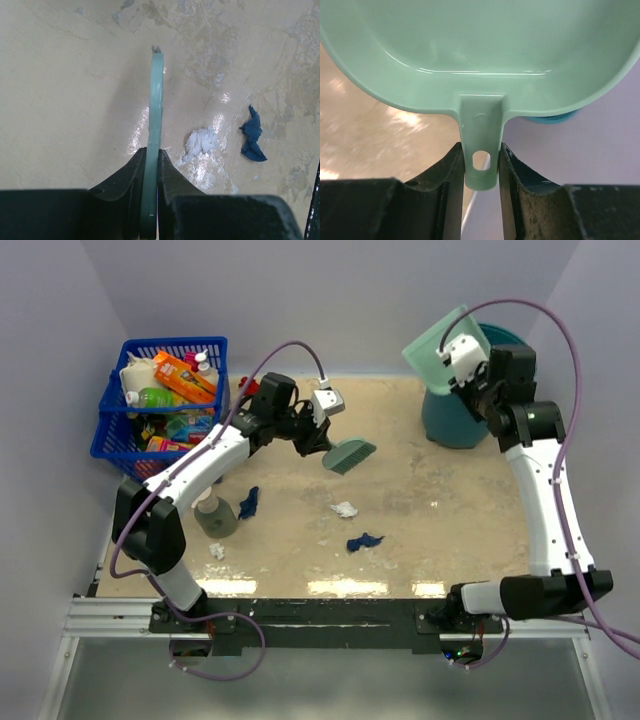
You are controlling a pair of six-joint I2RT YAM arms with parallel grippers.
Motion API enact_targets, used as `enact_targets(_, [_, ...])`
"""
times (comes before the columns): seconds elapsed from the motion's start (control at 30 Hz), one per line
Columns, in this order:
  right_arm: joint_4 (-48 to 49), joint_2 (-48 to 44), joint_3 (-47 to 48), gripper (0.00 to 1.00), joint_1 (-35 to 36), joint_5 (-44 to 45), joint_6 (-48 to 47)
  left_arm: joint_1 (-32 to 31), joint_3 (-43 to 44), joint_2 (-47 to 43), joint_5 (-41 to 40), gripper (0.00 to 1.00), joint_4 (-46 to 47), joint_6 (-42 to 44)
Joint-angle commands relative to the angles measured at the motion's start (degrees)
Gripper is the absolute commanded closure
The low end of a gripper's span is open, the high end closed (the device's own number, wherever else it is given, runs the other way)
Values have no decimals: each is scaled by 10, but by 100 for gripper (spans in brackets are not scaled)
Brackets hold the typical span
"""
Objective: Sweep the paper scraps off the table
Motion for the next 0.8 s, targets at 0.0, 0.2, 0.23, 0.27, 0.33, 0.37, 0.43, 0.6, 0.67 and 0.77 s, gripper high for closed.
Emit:
enact_targets(0.0, [-152, -19, -97, 100, -1, -151, -49, 2, 15, -3, 2, 100, -38, 40])
enact_targets(0.2, [-179, -77, -281, 100, -1, -149, -150, 4, -14, -30, 16, 100, -21, 25])
enact_targets(0.23, [-173, -86, -297, 100, -1, -146, -148, 4, -16, -30, 17, 100, -20, 22])
enact_targets(0.27, [-171, -87, -324, 100, -1, -141, -148, 4, -13, -26, 20, 100, -21, 19])
enact_targets(0.33, [-168, -69, -351, 100, -1, -115, -151, 5, -12, -21, 21, 100, -28, 14])
enact_targets(0.37, [-165, -57, -380, 100, -1, -103, -152, 5, -10, -19, 21, 100, -28, 12])
enact_targets(0.43, [-150, -36, -422, 100, -2, -74, -146, 4, -11, -18, 21, 100, -25, 12])
enact_targets(0.6, [-105, -18, -461, 98, -1, -101, -127, 4, -7, -17, 20, 100, -25, 6])
enact_targets(0.67, [-74, -19, -477, 91, -2, -117, -127, 3, -9, -20, 17, 100, -27, 14])
enact_targets(0.77, [-28, -40, -498, 84, -10, -138, -134, 1, -11, -20, 4, 100, -34, 28])
